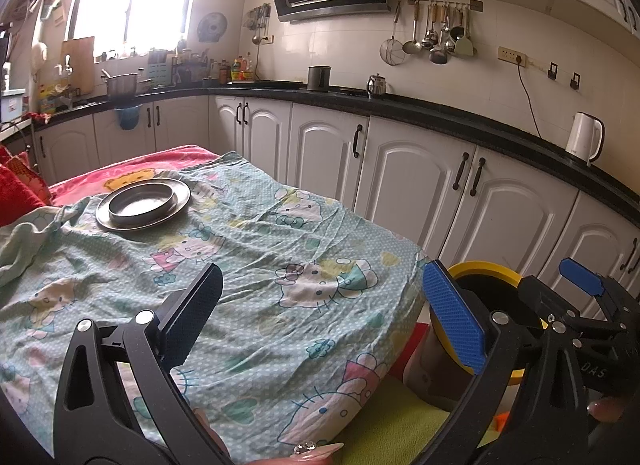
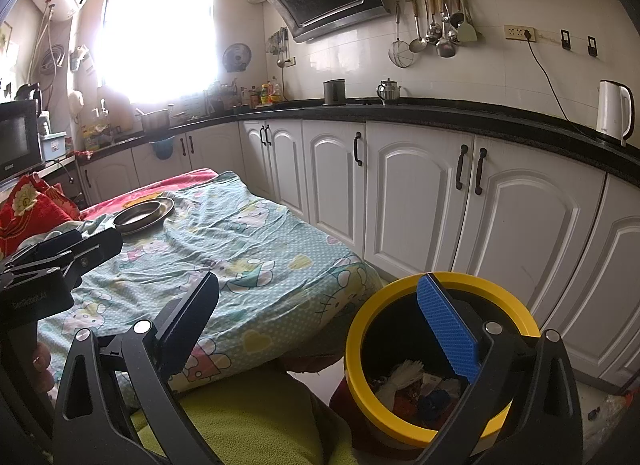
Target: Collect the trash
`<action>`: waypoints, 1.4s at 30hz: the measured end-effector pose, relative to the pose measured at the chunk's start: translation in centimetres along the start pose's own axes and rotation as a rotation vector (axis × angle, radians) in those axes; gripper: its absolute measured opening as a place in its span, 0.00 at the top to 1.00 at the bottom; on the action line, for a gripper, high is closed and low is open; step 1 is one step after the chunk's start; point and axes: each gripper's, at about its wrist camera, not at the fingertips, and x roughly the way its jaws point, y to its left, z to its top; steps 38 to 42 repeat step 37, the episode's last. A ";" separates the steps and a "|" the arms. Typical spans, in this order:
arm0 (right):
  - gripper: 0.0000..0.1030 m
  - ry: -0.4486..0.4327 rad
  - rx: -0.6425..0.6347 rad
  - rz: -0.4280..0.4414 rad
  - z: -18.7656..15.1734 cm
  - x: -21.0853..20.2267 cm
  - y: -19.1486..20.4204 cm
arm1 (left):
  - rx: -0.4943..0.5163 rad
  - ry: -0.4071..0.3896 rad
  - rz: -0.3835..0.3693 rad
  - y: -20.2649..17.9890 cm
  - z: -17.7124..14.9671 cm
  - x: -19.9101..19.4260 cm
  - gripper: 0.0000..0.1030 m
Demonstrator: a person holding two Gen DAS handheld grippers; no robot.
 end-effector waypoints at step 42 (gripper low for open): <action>0.06 0.461 -0.350 0.676 0.2 12.5 33.8 | -0.442 0.242 0.807 32.0 -5.7 -7.4 0.11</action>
